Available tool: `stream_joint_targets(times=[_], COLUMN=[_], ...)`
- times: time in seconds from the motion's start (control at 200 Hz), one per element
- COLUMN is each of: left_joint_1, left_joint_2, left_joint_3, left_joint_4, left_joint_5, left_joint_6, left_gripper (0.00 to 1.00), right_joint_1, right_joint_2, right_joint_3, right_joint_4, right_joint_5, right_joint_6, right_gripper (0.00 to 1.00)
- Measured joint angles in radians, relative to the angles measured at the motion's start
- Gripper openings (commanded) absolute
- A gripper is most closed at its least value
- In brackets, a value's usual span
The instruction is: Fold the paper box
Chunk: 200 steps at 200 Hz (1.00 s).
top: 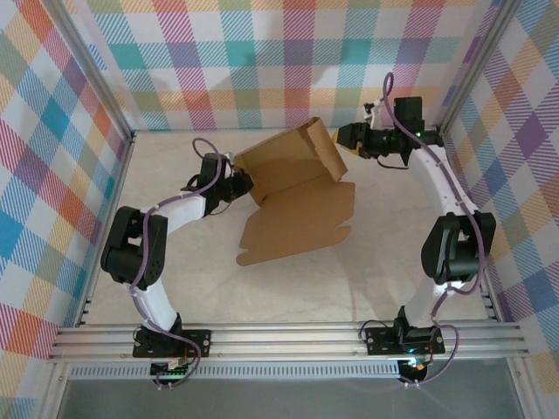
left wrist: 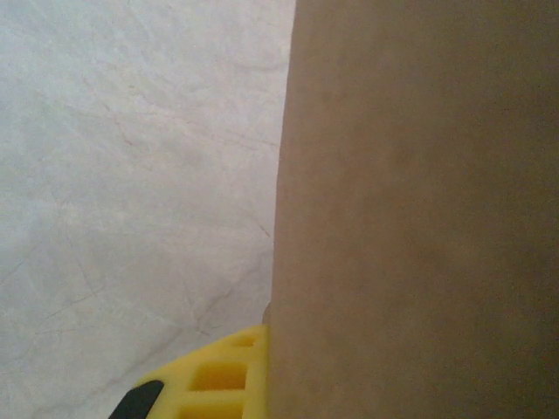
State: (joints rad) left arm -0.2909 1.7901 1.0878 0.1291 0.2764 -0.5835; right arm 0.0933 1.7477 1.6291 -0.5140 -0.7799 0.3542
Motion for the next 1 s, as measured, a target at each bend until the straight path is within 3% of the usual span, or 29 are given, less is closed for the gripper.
stream_joint_targets(times=[0.36, 0.685, 1.0], left_joint_1=[0.0, 0.006, 0.011], left_joint_2=[0.034, 0.034, -0.024], left_joint_3=[0.023, 0.022, 0.022], left_joint_4=[-0.029, -0.028, -0.265], left_joint_5=[0.008, 0.056, 0.047], left_joint_6=[-0.008, -0.003, 0.077], left_gripper=[0.0, 0.0, 0.0], right_joint_1=[0.071, 0.104, 0.163], right_joint_2=[-0.019, -0.011, -0.01], right_joint_3=[-0.039, -0.039, -0.069], right_joint_4=[-0.003, -0.03, -0.054], right_joint_5=[0.052, 0.176, 0.288], right_joint_6=[-0.104, -0.237, -0.288], right_gripper=[0.58, 0.58, 0.58])
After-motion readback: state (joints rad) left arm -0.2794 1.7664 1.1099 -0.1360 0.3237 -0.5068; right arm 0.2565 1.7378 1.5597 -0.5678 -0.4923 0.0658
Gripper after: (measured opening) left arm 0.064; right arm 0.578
